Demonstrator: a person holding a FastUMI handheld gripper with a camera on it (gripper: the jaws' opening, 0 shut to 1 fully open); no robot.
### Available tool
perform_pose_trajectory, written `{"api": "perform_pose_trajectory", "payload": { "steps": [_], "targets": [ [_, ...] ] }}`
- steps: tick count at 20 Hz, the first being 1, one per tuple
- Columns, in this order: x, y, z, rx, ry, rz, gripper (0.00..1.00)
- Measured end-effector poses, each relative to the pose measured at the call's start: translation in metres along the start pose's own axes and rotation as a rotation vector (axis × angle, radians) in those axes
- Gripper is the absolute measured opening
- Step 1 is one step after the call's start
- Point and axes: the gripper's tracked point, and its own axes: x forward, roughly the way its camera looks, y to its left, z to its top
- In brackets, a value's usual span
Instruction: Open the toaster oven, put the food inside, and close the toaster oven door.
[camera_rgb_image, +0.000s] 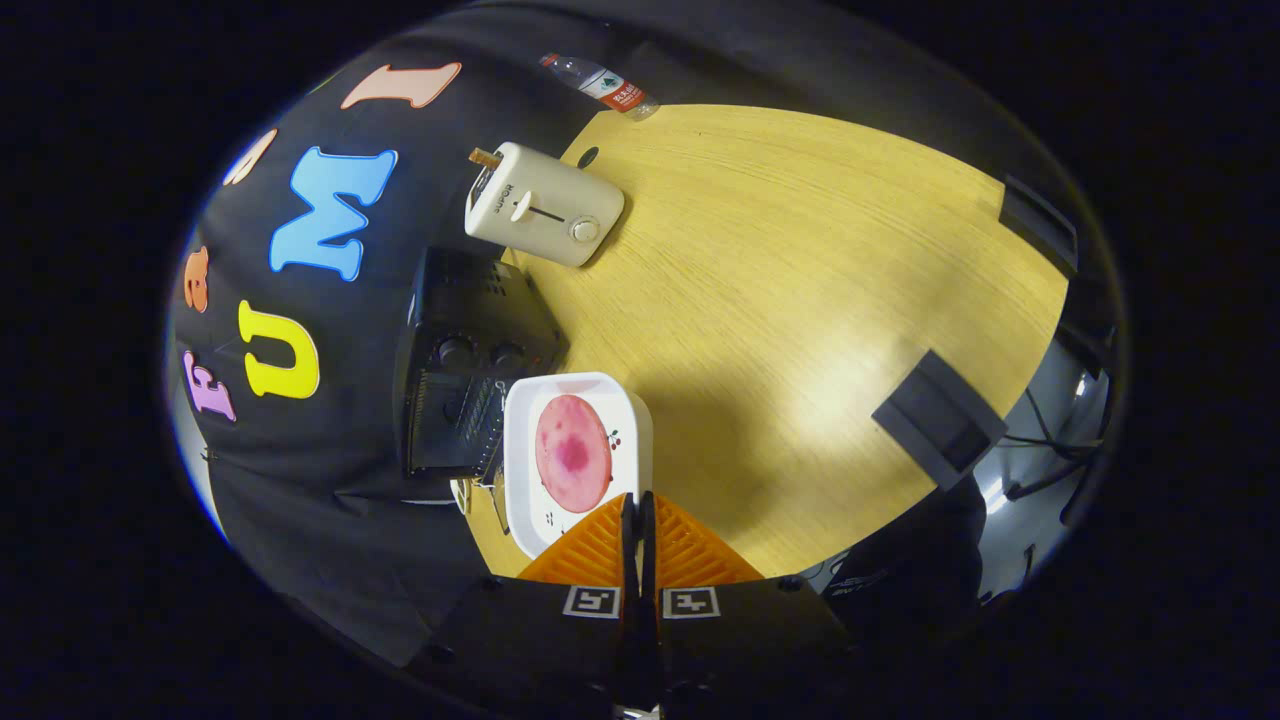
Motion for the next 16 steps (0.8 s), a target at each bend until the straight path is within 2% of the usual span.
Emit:
{"api": "perform_pose_trajectory", "payload": {
  "steps": [3,9,16],
  "targets": [
    [0.002,0.024,-0.035,0.017,0.013,0.032,0.02],
    [0.015,0.075,-0.078,-0.035,0.059,0.066,0.02],
    [0.068,0.137,-0.083,-0.048,0.062,0.093,0.02]
  ]
}}
